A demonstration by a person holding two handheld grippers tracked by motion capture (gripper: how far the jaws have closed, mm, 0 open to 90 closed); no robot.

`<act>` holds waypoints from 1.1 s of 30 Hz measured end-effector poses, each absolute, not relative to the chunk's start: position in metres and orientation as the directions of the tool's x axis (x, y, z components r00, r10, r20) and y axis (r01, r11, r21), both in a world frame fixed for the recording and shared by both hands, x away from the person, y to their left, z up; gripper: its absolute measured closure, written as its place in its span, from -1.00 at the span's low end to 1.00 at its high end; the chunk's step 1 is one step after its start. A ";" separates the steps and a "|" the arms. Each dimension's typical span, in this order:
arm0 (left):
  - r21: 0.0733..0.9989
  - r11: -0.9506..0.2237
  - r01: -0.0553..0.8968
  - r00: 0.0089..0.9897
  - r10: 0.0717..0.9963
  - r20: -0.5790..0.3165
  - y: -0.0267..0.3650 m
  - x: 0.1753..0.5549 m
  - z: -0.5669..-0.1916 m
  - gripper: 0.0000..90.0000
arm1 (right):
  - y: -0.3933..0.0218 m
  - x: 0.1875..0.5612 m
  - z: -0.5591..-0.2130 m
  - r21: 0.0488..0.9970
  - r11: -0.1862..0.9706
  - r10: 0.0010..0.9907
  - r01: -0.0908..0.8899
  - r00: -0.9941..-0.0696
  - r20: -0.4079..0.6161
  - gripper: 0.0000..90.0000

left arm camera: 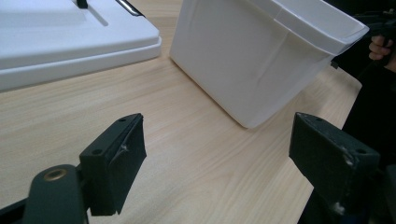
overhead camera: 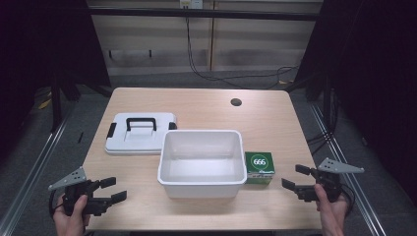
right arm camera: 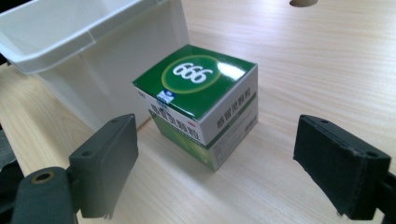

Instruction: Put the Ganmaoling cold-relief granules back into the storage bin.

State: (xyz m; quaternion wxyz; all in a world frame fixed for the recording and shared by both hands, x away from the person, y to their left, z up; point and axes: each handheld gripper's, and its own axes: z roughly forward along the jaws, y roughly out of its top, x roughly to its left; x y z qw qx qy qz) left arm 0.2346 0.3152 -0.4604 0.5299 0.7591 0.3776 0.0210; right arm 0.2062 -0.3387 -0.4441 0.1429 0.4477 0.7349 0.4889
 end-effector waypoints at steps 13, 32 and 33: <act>0.817 -0.152 0.556 0.711 0.596 -0.373 0.314 0.235 -0.461 -0.59 | -0.332 0.213 -0.423 0.863 0.221 0.787 0.454 -0.606 0.117 -0.69; 0.818 -0.142 0.557 0.710 0.592 -0.381 0.316 0.235 -0.461 -0.59 | -0.306 0.241 -0.398 0.835 0.311 0.773 0.453 -0.632 0.054 -0.71; 0.818 -0.142 0.558 0.709 0.593 -0.381 0.316 0.235 -0.461 -0.59 | -0.305 0.242 -0.396 0.831 0.317 0.770 0.457 -0.636 0.056 -0.71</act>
